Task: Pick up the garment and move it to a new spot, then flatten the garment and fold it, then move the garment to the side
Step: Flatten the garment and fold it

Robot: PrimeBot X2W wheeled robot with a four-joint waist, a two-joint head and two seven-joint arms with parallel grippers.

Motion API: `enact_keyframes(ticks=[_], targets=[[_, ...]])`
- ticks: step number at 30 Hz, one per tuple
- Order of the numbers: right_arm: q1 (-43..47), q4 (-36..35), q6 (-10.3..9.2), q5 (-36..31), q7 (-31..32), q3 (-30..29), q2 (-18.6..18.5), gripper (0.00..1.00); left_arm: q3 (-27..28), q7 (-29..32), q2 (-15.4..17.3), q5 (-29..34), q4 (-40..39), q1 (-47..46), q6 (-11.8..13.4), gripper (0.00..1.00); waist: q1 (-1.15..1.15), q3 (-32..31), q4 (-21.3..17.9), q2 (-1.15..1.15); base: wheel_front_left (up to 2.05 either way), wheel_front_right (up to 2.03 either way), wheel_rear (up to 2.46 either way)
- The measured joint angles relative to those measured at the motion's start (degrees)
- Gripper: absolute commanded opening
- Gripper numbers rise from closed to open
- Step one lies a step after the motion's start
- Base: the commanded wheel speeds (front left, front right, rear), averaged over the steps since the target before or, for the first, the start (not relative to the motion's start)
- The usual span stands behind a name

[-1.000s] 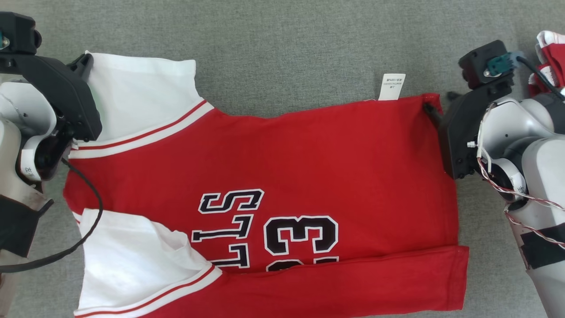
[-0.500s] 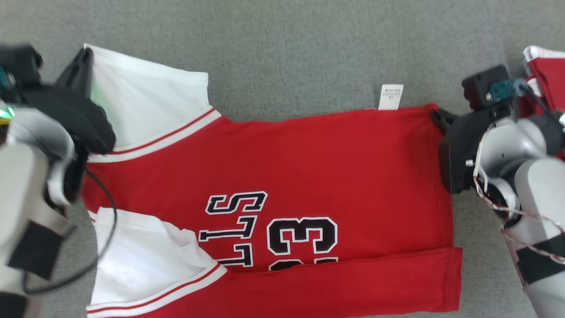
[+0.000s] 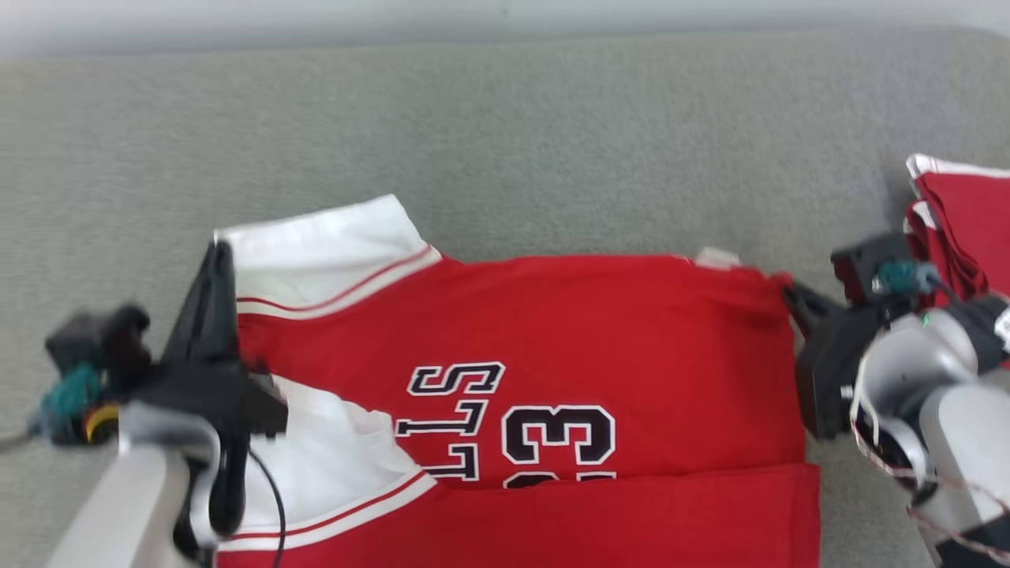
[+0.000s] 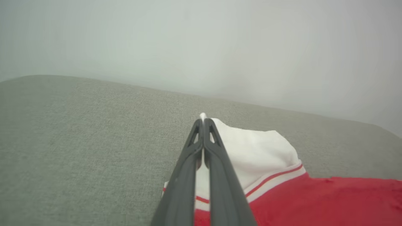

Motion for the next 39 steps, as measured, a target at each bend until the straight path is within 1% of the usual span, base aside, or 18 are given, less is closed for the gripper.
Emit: enact_keyframes(ticks=[4,9,13,17,20,24,28,39], targets=[[3.92,-1.43,0.0,0.59,0.04,0.19,-1.6,0.0,0.57,-1.1,-0.12,-1.25,-4.8,6.68,1.53,0.0,0.0,-1.74,1.45,0.0,0.0,0.0,0.0],[7.75,-2.68,0.0,1.16,1.3,-0.66,-3.76,0.0,1.45,-1.81,-0.69,-3.92,-9.54,13.13,2.48,0.0,0.0,-3.44,3.19,0.0,0.0,0.0,0.0],[10.08,-4.01,0.0,2.12,2.59,-1.33,-4.42,0.0,2.81,-2.26,-1.27,-6.47,-12.76,17.66,2.47,0.0,0.0,-4.65,4.11,0.0,0.0,0.0,0.0],[11.77,-5.3,0.0,2.87,4.13,-1.66,-5.42,0.0,2.64,-1.56,-1.01,-8.08,-14.75,21.32,2.41,0.0,0.0,-5.6,4.62,0.0,0.0,0.0,0.0],[12.93,-6.04,0.0,3.37,5.04,-1.98,-5.75,0.0,2.82,-1.38,-1.72,-9.78,-16.23,23.99,2.38,0.0,0.0,-6.14,4.83,0.0,0.0,0.0,0.0],[14.33,-6.94,0.0,4.01,6.12,-2.9,-6.31,0.0,3.15,-1.38,-2.53,-12.35,-17.64,27.18,1.91,0.0,0.0,-6.57,5.28,0.0,0.0,0.0,0.0],[16.41,-8.37,0.0,4.67,7.47,-3.11,-6.84,0.0,3.1,-0.89,-2.8,-13.46,-18.08,29.17,1.9,0.0,0.0,-6.79,5.81,0.0,0.0,0.0,0.0],[18.64,-10.26,0.0,5.6,9.56,-2.77,-7.95,0.0,2.72,1.16,-2.75,-15.84,-16.63,32.5,2.05,0.0,0.01,-6.68,6.21,0.0,0.0,0.0,0.0]])
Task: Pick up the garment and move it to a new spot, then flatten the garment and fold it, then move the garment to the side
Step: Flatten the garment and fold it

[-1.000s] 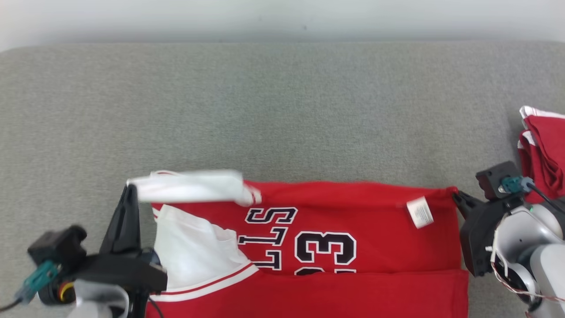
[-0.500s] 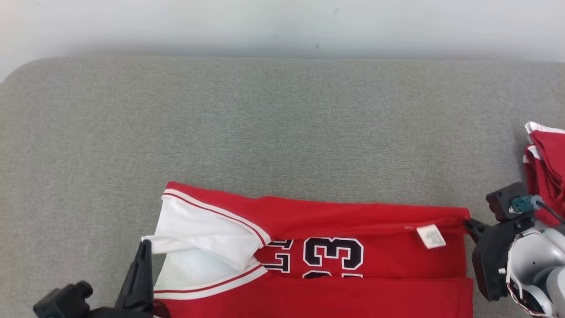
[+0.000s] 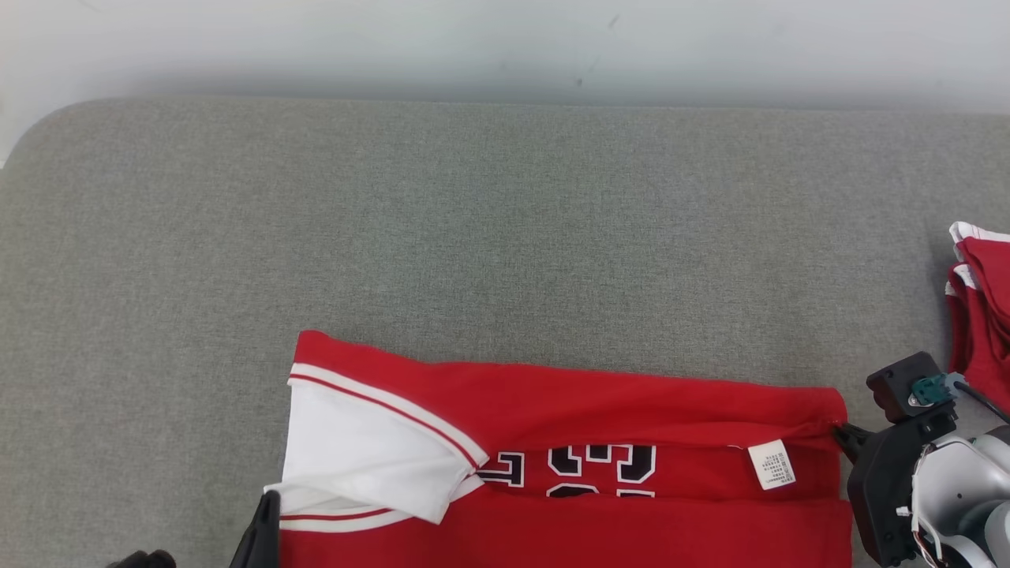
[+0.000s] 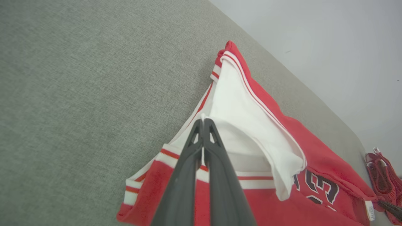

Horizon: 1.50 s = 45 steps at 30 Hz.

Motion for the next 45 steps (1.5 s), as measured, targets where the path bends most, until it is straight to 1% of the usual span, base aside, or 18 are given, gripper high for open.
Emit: enact_keyframes(ticks=[3,9,14,21,26,27,28,29,31,33,36,39,42,45], targets=[[0.02,-0.04,0.0,0.0,0.0,-0.34,-0.04,0.0,0.36,-0.29,0.02,-0.15,0.3,0.66,0.36,0.0,0.0,-0.01,0.12,0.0,0.0,0.0,0.0],[1.22,-0.96,0.0,0.05,0.34,-1.68,0.03,0.0,0.67,-0.44,0.2,-0.62,-0.03,0.86,0.09,0.0,0.0,-0.09,0.37,0.0,0.0,0.0,0.0],[3.37,-3.64,0.0,0.11,1.19,-3.53,0.14,0.0,1.02,-0.42,0.45,-1.11,-1.43,1.88,-0.18,0.0,0.0,-0.42,0.66,0.0,0.0,0.0,0.0],[6.81,-5.36,0.0,0.38,3.05,-2.6,-0.36,0.0,0.23,0.65,0.53,-2.34,-1.63,3.54,-0.24,0.0,0.0,-0.79,0.43,0.0,0.0,0.0,0.0],[7.19,-4.64,0.0,0.44,3.58,-1.13,-0.51,0.0,-0.19,1.14,0.62,-2.3,-0.1,3.82,-0.08,0.0,0.0,-1.03,0.27,0.0,0.0,0.0,0.0],[7.19,-4.3,0.0,0.45,3.55,-0.97,-0.53,0.62,-0.42,1.33,0.78,-1.9,0.63,3.71,0.25,0.0,0.0,-1.06,0.27,0.0,0.0,0.0,0.0],[7.2,-4.02,0.0,0.44,3.53,-0.93,-0.56,1.0,-0.45,1.14,0.91,-1.07,1.44,3.55,0.78,0.41,0.0,-1.12,0.26,0.01,0.0,0.0,0.0],[7.15,-3.8,0.0,0.44,3.5,-0.91,-0.53,1.0,-0.63,0.96,1.22,0.04,2.22,3.11,1.16,1.0,0.0,-1.18,0.27,0.01,0.0,0.0,0.0],[7.09,-3.47,0.0,0.44,3.45,-0.84,-0.41,1.0,-0.98,0.79,1.85,1.49,3.67,2.43,2.48,1.0,0.0,-1.29,0.29,0.01,0.0,0.0,0.0],[7.03,-3.22,0.0,0.42,3.15,-1.11,-0.26,1.0,-2.0,0.44,2.99,4.34,5.25,1.76,3.41,1.0,0.0,-1.39,0.32,0.01,0.0,0.0,0.0],[6.95,-3.6,0.0,0.38,2.44,-2.58,0.58,1.0,-1.82,-2.0,3.03,5.84,6.1,0.48,3.46,1.0,0.0,-1.62,0.33,0.01,0.0,0.0,0.0],[7.34,-4.17,0.0,0.46,1.64,-5.17,2.21,1.0,-1.3,-4.8,3.64,8.73,6.45,0.08,3.83,1.0,0.0,-1.87,0.4,0.01,0.0,0.0,0.0],[9.34,-6.11,0.0,0.98,1.26,-8.73,5.38,1.0,-0.26,-6.6,4.04,12.24,6.11,-0.97,3.9,1.0,0.01,-2.2,0.57,0.01,0.0,0.0,0.0],[11.28,-8.22,0.0,1.93,-1.24,-12.45,9.27,1.0,1.87,-7.32,3.83,16.74,4.59,-1.42,3.89,1.0,0.0,-2.72,0.8,0.01,0.0,0.0,0.0]])
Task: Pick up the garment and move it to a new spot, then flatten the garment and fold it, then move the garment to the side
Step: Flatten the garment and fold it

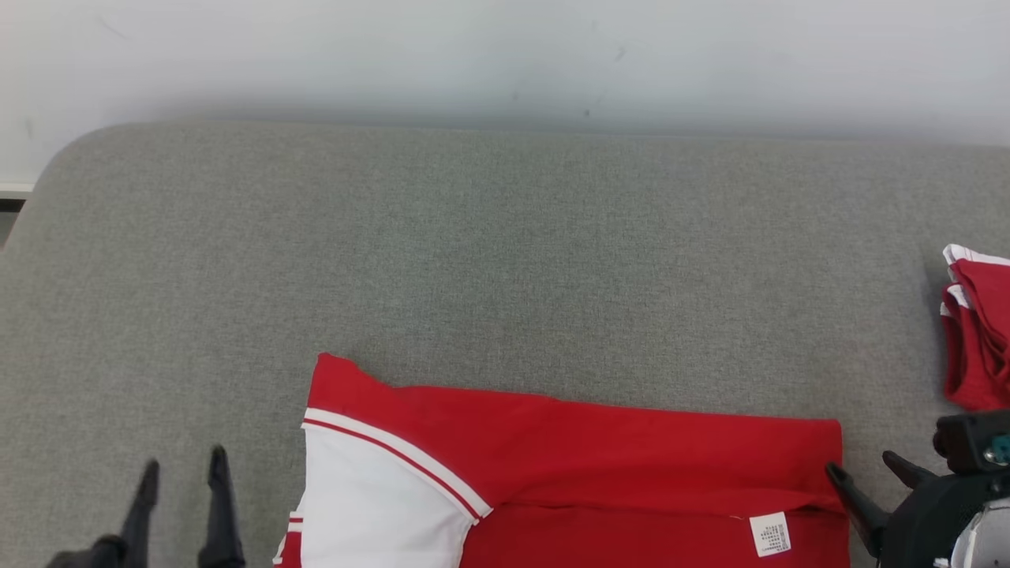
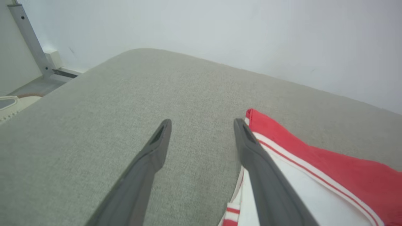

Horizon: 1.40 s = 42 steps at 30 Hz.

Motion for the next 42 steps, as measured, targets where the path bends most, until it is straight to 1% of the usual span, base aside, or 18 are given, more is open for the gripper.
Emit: enact_keyframes(ticks=[3,6,12,14,16,19,21,25,30,34,42], targets=[[1.62,-1.87,0.0,0.54,-3.5,-2.9,4.3,1.0,4.28,-0.2,-2.11,6.39,-4.63,-0.61,-0.79,1.0,0.0,-0.56,0.15,0.0,0.0,0.0,0.0],[2.29,-2.72,0.0,0.56,-8.27,-4.78,8.75,1.0,7.77,-0.2,-4.72,11.76,-7.66,-0.24,-2.89,1.0,0.0,-1.07,0.04,0.0,0.0,0.0,0.0],[2.7,0.74,-0.01,-2.58,-16.31,-6.49,16.22,1.0,11.96,-0.2,-8.87,18.47,-9.83,1.08,-9.06,1.0,0.0,-1.8,-0.83,0.0,0.0,0.0,0.0],[2.71,3.12,-0.01,-4.13,-17.01,-7.69,17.7,1.0,12.8,-0.2,-9.59,20.56,-10.57,1.32,-11.92,1.0,0.0,-2.05,-1.18,0.0,0.0,0.0,0.0],[2.68,5.36,-0.01,-6.24,-17.01,-9.2,18.76,1.0,13.79,-0.2,-10.76,21.7,-10.67,1.99,-13.91,1.0,0.0,-2.22,-1.52,0.0,0.0,0.0,0.0],[1.81,8.35,-0.01,-9.03,-16.81,-11.05,19.37,1.0,16.03,-0.2,-12.37,22.17,-10.72,2.47,-16.61,1.0,0.0,-1.98,-1.85,0.0,0.0,0.0,0.0],[0.58,9.96,-0.01,-10.28,-16.49,-11.55,19.51,1.0,17.34,-0.2,-13.1,22.71,-10.67,3.15,-17.7,1.0,0.0,-1.6,-1.92,0.0,0.0,0.0,0.0],[-1.75,13.45,-0.01,-9.84,-16.81,-11.54,19.61,1.0,19.39,-0.2,-14.49,23.66,-10.67,3.21,-19.13,1.0,0.0,-0.56,-1.75,0.0,0.0,0.0,0.0],[-2.16,16.31,-0.01,-8.44,-14.29,-10.18,19.68,1.0,20.52,-0.2,-16.0,24.36,-10.32,3.05,-20.13,1.0,0.0,0.44,-0.68,0.0,0.0,0.0,0.0],[-1.57,15.8,-0.01,-7.61,-12.0,-9.9,19.56,1.0,21.35,-0.2,-16.97,24.68,-10.11,3.04,-20.62,1.0,0.0,0.9,0.2,0.0,0.0,0.0,0.0],[1.59,11.09,-0.01,-6.93,-5.42,-10.27,19.54,1.0,21.99,-0.2,-17.91,25.16,-9.69,2.95,-21.15,1.0,0.0,1.26,0.48,0.0,0.0,0.0,0.0]])
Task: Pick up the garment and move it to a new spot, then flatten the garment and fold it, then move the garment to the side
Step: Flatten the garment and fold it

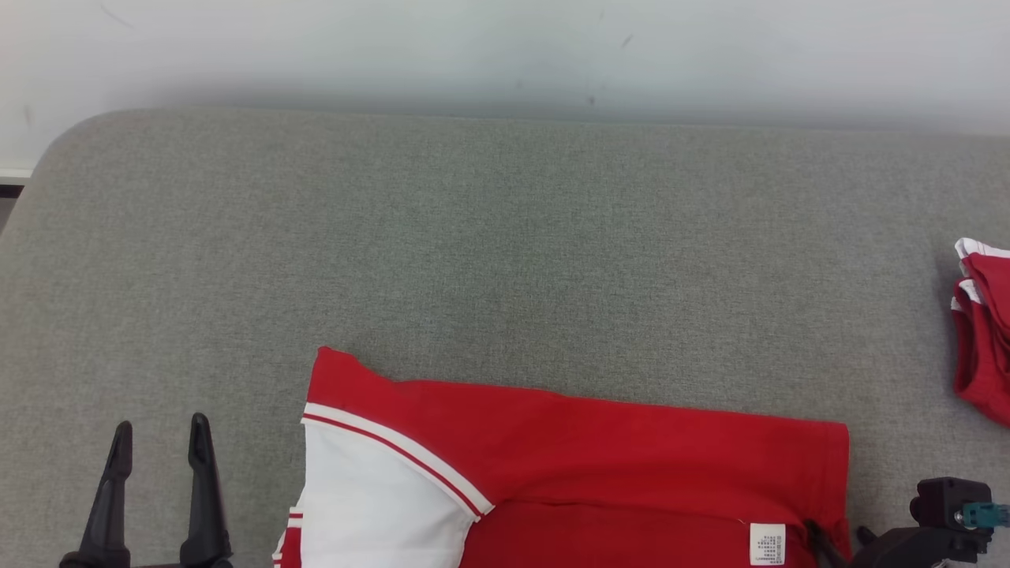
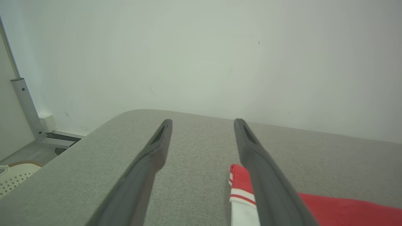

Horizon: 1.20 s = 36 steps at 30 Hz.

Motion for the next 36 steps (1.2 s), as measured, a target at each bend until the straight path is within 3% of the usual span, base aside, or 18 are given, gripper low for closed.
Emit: enact_keyframes(ticks=[9,10,11,12,14,23,36], targets=[[-2.16,1.24,-0.18,0.32,1.76,1.82,-0.11,1.0,-0.23,0.0,-0.64,0.18,0.57,-1.01,-0.25,1.0,0.0,0.47,0.06,0.0,0.0,0.0,0.0],[-2.59,1.77,-0.18,0.32,1.94,2.07,-0.15,0.9,-0.38,0.0,-0.67,0.35,0.66,-1.02,-0.32,1.0,0.0,0.46,0.17,0.0,0.0,0.0,0.0],[-3.21,2.57,-0.19,0.32,1.93,2.2,-0.24,0.42,-0.53,0.0,-0.73,0.41,0.83,-1.02,-0.32,1.0,0.0,0.42,0.41,0.0,0.0,0.0,0.0],[-3.61,2.97,-0.19,0.29,1.93,2.24,-0.25,0.32,-0.69,0.0,-0.71,0.41,0.87,-1.02,-0.32,1.0,0.0,0.39,0.53,0.0,0.0,0.0,0.0],[-3.96,3.52,-0.18,0.08,1.86,2.5,-0.31,0.0,-0.99,0.0,-0.7,0.4,0.92,-1.02,-0.32,1.0,0.0,0.29,0.74,0.0,0.0,0.0,0.0],[-4.8,4.1,-0.08,-0.67,0.57,1.3,0.09,0.0,-1.25,0.0,-0.64,0.21,0.85,-0.8,-0.33,1.0,0.0,-0.11,0.79,0.0,0.0,0.0,0.0],[-3.52,-3.74,0.02,-5.59,0.93,-12.92,0.26,0.0,-0.51,0.0,-0.68,0.24,0.18,-0.63,-0.33,1.0,0.01,-0.3,-0.48,0.0,0.0,0.0,0.0]])
